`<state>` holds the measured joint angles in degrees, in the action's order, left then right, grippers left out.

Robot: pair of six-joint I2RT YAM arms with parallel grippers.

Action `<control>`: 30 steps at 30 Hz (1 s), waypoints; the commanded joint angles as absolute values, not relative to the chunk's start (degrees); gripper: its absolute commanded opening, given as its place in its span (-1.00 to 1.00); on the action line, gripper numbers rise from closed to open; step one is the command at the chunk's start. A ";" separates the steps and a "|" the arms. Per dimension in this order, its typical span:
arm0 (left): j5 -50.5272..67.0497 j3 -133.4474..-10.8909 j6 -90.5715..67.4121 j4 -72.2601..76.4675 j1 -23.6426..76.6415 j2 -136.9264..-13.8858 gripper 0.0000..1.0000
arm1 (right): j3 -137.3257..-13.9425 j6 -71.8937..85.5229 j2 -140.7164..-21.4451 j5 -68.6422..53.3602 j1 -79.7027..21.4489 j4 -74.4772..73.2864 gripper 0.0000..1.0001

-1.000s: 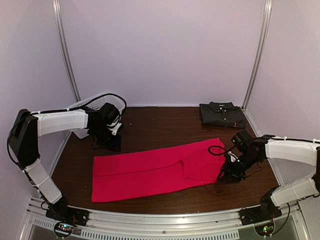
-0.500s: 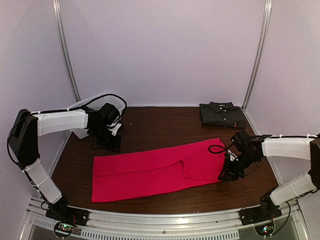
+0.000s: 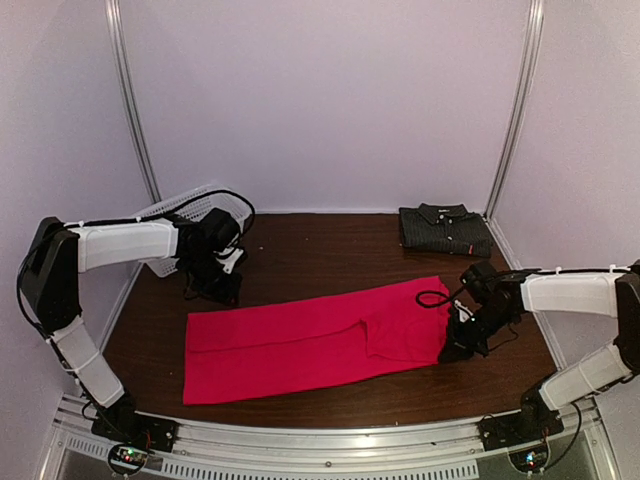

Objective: Fold and stack the mixed laundry pile
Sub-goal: Adjust the rectangle-folded T-shirt at the center of the board.

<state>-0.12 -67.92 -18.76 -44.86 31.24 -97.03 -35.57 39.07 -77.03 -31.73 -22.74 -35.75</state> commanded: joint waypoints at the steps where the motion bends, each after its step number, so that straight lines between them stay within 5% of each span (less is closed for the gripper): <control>1: -1.21 -69.17 -17.69 -44.82 31.55 -97.55 -0.39 | -39.67 38.99 -75.08 -32.30 -22.42 -35.41 -1.00; 23: -2.48 -68.40 -17.91 -44.82 31.38 -98.59 -0.39 | -55.54 34.99 -98.06 -37.45 -22.59 -25.63 -1.00; 26: -2.67 -68.37 -17.97 -44.82 31.25 -98.59 -0.35 | -55.97 33.46 -98.46 -37.39 -22.59 -27.11 -0.40; 30: -2.30 -69.00 -17.72 -44.82 30.86 -98.48 -0.34 | -58.14 31.28 -93.51 -35.97 -22.59 -30.85 -0.19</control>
<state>-1.89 -67.94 -18.35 -45.01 31.22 -98.17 -55.11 34.22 -98.00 -36.62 -22.74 -28.08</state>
